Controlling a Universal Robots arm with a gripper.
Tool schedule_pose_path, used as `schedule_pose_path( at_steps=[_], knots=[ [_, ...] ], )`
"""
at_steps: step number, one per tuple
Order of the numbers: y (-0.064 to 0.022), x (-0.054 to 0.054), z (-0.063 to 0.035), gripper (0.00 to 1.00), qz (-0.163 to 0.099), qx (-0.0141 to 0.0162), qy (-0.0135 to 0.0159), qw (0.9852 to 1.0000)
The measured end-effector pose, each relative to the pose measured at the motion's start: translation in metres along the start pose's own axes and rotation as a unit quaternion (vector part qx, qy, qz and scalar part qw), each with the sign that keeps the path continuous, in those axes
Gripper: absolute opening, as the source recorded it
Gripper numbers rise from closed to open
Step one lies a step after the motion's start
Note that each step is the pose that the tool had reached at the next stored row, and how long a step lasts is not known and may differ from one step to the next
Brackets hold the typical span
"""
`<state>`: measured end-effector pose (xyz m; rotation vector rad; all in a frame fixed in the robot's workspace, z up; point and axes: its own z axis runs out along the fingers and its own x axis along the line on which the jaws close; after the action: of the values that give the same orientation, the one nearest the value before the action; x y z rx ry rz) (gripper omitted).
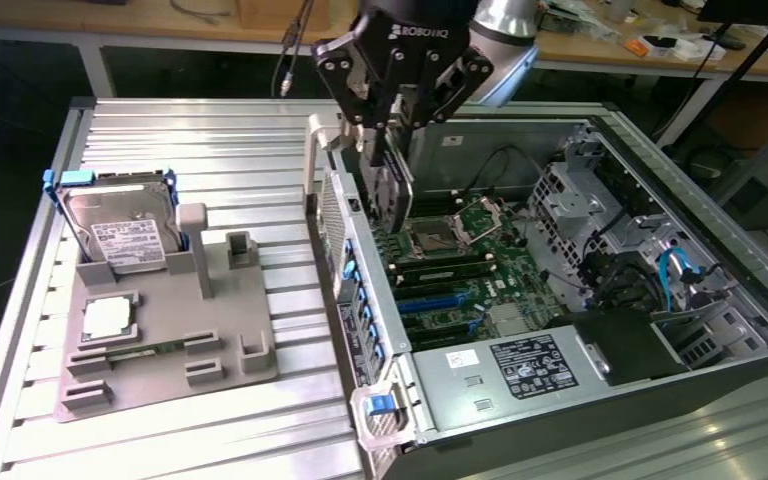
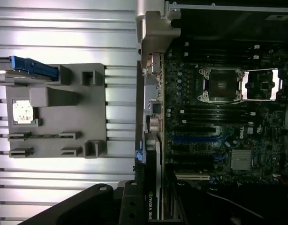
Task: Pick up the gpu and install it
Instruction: 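Pick up the gpu and move the gpu toward the slot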
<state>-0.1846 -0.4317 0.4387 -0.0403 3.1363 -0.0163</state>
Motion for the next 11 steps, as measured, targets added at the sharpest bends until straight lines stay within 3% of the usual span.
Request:
schedule_pose_path(
  at_steps=[10,11],
  knots=[
    [-0.0013,-0.05,0.0019,0.27,0.0,0.0,-0.0001,1.0],
    [-0.0015,-0.059,0.0023,0.27,0.0,0.0,-0.0001,1.0]
  ],
)
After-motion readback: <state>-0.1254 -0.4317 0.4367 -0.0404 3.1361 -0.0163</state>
